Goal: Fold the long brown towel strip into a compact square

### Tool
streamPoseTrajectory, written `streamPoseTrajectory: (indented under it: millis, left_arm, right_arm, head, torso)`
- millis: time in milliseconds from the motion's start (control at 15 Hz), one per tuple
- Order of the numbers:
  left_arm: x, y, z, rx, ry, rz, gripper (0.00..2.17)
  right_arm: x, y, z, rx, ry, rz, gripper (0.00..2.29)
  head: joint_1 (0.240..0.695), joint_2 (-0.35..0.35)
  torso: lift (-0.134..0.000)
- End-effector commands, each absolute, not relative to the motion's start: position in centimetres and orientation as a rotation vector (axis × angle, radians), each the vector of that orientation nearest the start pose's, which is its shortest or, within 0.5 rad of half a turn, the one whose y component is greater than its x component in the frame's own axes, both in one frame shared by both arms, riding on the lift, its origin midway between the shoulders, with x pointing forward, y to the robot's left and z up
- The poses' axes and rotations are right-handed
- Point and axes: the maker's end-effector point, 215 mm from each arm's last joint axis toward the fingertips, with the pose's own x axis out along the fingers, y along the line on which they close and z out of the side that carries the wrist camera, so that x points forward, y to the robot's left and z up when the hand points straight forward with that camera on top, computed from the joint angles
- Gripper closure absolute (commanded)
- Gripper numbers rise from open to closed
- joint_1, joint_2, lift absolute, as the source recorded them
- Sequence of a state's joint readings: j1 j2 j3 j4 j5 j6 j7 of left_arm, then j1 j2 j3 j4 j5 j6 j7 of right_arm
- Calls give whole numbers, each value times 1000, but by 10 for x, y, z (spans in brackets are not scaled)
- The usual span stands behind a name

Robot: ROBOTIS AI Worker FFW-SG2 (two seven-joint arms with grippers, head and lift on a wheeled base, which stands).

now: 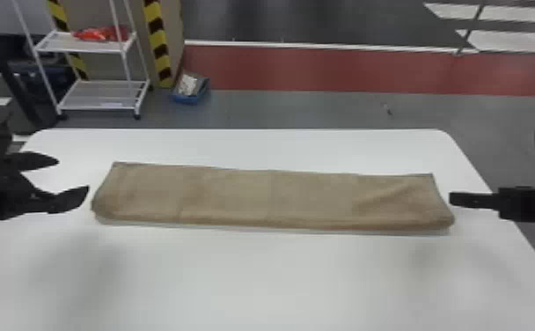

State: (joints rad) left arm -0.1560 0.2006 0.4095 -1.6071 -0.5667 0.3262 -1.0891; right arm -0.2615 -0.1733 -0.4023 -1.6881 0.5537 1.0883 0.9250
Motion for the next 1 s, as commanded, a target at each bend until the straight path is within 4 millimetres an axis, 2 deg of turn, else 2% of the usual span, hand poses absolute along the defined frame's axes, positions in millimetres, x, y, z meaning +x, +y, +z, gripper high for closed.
streamPoseTrajectory:
  millis: [0, 800, 933]
  left_arm:
    - [554, 393, -374, 442, 503, -460, 161]
    - [555, 385, -378, 427, 504, -465, 171]
    - [552, 388, -388, 355, 541, -436, 191]
  right_arm:
    - [531, -447, -398, 41, 778, 62, 73]
    - [532, -450, -395, 38, 773, 60, 73]
    - [532, -451, -395, 38, 773, 58, 73]
  head:
    - [695, -53]
    - [695, -63]
    - [695, -65]
  torso:
    - [-124]
    - [-124]
    - [-124]
